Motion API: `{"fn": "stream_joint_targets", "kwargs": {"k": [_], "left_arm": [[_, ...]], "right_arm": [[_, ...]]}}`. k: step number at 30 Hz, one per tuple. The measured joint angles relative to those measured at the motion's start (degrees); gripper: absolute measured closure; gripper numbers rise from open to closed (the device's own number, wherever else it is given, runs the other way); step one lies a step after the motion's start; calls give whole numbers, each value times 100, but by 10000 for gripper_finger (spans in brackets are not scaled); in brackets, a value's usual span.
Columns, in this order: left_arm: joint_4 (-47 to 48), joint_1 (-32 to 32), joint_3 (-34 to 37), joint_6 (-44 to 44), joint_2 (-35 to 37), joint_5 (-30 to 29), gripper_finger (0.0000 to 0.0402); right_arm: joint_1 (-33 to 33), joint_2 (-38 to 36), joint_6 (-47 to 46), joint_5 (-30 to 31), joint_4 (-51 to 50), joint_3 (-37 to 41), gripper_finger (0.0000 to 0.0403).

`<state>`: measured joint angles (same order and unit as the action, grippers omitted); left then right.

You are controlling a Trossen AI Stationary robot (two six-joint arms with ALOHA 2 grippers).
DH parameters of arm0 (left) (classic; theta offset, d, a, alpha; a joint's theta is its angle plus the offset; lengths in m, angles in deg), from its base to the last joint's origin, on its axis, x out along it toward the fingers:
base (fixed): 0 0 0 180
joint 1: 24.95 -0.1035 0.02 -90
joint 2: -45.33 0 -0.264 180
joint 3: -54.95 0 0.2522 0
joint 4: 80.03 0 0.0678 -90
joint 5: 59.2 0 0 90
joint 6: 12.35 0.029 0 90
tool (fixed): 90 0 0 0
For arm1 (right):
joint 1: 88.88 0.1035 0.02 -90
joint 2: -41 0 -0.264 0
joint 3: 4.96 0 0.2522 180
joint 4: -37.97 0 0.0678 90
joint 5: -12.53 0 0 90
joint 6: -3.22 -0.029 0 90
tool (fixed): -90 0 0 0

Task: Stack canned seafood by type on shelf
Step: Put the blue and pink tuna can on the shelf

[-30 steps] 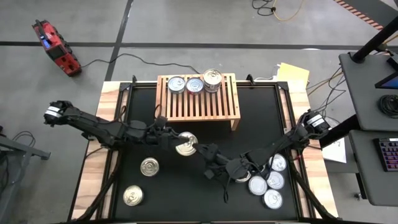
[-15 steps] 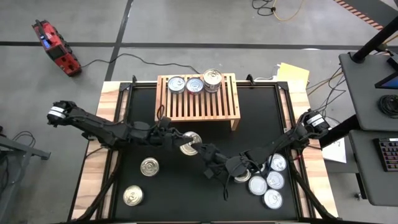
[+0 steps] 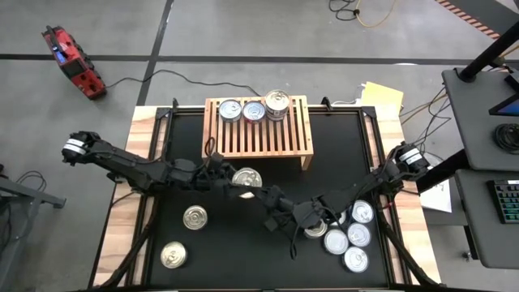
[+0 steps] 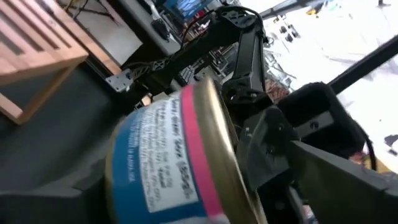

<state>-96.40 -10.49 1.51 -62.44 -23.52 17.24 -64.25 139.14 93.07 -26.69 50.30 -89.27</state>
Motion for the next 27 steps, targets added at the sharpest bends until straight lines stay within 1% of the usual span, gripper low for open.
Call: {"fn": "stream_joint_targets", "kwargs": {"k": [4,11,14,19,23,25,27], "left_arm": [[-2,-3,0,573,38,-5,18],[74,-73,0,1683,229,-42,20],[122,-111,0,2237,292,-38,20],[178,-165,0,3270,436,-94,20],[282,-220,0,3940,535,-109,20],[437,-232,-4,4188,629,-107,20],[724,-234,-4,4243,692,-207,20]], "right_arm": [[-27,-49,-69,123,39,-2,216],[-189,-359,-516,351,-6,-2,217],[-260,-551,-806,394,-244,6,217],[-408,-940,-1555,354,-896,11,218],[-567,-1233,-2328,337,-1715,18,218],[-644,-1380,-2739,286,-2230,28,218],[-748,-1559,-3175,152,-2694,31,218]]}}
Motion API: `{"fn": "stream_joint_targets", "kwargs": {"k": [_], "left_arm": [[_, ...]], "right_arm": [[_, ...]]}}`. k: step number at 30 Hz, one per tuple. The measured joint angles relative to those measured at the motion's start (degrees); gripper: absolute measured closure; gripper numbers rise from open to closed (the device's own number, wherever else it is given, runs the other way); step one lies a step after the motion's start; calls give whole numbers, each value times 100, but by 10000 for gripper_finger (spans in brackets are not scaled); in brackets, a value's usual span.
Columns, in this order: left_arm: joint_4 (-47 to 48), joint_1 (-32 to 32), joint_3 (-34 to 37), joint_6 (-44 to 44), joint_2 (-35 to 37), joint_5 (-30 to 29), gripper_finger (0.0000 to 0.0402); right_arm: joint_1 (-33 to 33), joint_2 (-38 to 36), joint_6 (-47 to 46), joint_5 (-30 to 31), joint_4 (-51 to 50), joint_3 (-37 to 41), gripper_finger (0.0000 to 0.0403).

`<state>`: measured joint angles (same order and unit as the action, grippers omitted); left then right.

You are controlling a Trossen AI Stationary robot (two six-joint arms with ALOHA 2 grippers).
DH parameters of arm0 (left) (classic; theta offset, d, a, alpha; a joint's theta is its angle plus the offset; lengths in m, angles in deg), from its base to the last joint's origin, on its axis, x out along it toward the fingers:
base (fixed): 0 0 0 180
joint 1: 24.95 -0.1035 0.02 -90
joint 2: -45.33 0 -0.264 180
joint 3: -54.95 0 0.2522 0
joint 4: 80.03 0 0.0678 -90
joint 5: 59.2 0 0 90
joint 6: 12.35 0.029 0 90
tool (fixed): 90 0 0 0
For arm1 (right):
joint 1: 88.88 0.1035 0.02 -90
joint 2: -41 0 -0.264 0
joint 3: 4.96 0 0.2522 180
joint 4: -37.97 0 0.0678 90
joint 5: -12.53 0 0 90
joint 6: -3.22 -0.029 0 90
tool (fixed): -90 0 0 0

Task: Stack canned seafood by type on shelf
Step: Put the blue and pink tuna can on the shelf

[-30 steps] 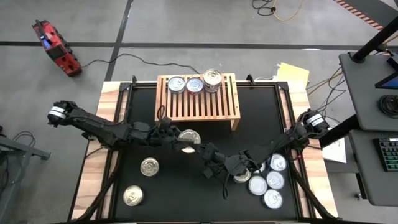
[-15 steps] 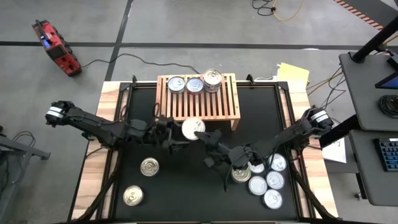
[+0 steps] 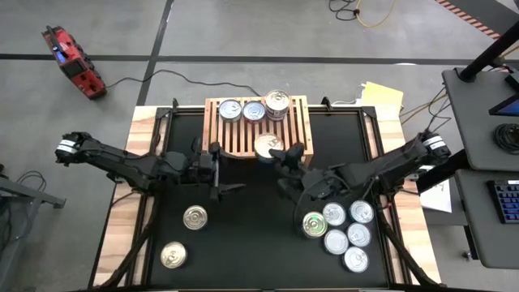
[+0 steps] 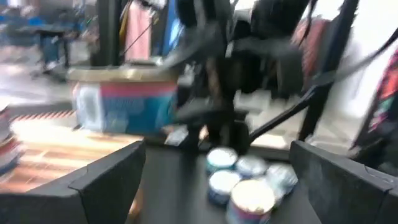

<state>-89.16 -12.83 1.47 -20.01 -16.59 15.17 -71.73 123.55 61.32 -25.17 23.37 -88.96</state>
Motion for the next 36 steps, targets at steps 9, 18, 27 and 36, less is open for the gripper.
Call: {"fn": "stream_joint_targets", "kwargs": {"k": [9,18,27,36], "left_arm": [[1135,-2,2,-27,255,-869,20],[1457,-2,4,-206,401,-934,20],[1866,-2,7,-355,471,-1358,20],[2054,-2,7,-382,498,-1539,20]], "right_arm": [[-785,-615,-1696,-1337,-1733,2,218],[-1705,-829,-2542,-1922,-2645,2,218],[-2151,-645,-2833,-2137,-3250,6,218],[-2156,-626,-2852,-2101,-3322,13,218]]}}
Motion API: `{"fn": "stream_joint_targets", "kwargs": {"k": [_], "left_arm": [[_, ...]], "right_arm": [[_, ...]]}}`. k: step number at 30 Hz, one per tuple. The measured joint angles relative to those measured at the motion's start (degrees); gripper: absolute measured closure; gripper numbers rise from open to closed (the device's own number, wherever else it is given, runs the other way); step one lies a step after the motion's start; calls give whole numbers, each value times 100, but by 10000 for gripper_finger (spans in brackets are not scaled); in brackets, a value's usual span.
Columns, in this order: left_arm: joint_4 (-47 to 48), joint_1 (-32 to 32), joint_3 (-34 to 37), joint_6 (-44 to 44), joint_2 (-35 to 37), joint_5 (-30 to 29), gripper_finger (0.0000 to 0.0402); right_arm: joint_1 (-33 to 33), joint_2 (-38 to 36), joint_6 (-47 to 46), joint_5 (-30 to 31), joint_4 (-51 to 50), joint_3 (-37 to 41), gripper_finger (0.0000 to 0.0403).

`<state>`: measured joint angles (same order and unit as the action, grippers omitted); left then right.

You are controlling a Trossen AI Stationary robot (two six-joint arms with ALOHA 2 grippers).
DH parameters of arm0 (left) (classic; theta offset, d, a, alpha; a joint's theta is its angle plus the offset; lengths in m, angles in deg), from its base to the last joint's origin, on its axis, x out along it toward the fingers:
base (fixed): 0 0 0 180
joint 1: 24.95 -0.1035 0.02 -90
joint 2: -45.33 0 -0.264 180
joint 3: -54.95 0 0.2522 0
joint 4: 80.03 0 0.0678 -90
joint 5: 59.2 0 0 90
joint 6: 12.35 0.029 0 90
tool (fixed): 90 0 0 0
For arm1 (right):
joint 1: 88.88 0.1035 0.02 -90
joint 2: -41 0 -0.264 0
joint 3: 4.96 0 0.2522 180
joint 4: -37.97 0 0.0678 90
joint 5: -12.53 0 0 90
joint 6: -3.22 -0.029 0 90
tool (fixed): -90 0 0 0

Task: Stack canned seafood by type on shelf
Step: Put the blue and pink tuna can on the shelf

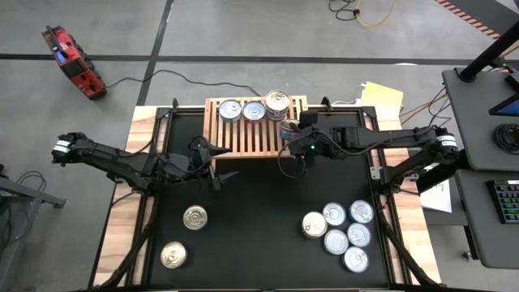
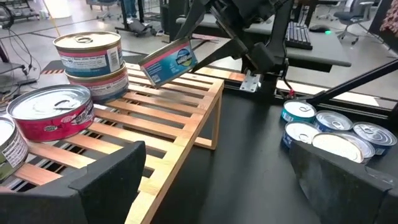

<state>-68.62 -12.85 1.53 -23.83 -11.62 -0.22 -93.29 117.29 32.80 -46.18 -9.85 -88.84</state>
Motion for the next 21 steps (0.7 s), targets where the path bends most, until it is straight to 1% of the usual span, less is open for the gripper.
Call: {"fn": "stream_joint_targets", "kwargs": {"k": [12,21], "left_arm": [[40,0,0,0,-2,-2,20],[38,0,0,2,-4,-3,20]], "right_arm": [[-13,2,-44,23,-43,41,218],[-219,2,-42,90,-27,157,218]]}}
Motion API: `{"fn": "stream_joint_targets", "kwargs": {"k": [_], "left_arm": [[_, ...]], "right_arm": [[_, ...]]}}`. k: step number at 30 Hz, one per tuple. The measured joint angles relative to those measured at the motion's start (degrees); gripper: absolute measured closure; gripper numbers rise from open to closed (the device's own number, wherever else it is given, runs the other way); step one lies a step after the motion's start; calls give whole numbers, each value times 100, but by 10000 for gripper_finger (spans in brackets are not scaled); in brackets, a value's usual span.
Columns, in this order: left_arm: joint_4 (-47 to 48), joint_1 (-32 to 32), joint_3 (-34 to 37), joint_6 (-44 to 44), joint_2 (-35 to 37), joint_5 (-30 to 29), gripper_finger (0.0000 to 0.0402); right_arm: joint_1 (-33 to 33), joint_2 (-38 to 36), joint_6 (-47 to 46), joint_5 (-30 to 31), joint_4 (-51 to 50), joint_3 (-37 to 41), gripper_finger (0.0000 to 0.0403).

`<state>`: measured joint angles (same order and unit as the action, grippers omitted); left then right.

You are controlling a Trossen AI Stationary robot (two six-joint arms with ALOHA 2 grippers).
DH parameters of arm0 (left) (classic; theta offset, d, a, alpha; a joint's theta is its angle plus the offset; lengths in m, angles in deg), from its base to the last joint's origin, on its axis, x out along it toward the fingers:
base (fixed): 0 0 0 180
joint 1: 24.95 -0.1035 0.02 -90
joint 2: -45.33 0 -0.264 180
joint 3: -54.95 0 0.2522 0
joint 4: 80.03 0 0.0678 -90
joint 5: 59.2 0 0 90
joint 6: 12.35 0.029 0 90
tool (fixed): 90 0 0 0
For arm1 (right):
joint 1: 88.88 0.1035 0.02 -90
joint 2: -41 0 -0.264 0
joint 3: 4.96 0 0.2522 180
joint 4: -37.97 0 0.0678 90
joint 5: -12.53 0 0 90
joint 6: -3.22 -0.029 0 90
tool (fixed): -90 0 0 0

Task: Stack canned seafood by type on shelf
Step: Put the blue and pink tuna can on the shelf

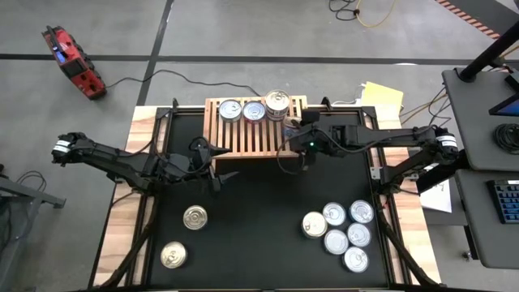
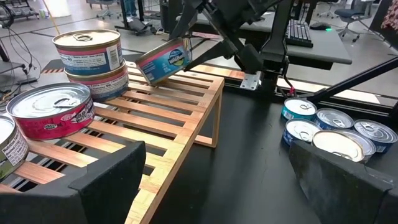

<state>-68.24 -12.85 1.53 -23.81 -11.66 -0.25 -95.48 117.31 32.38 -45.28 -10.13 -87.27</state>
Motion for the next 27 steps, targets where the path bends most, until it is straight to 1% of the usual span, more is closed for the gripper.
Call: {"fn": "stream_joint_targets", "kwargs": {"k": [8,20,27], "left_arm": [[0,0,2,0,-3,-2,20],[-2,0,4,0,-125,-5,20],[-15,2,4,-15,-136,-124,20]], "right_arm": [[-44,0,2,22,20,51,215],[-44,9,-161,-171,-42,132,159],[-44,7,-240,-152,-8,134,151]]}}
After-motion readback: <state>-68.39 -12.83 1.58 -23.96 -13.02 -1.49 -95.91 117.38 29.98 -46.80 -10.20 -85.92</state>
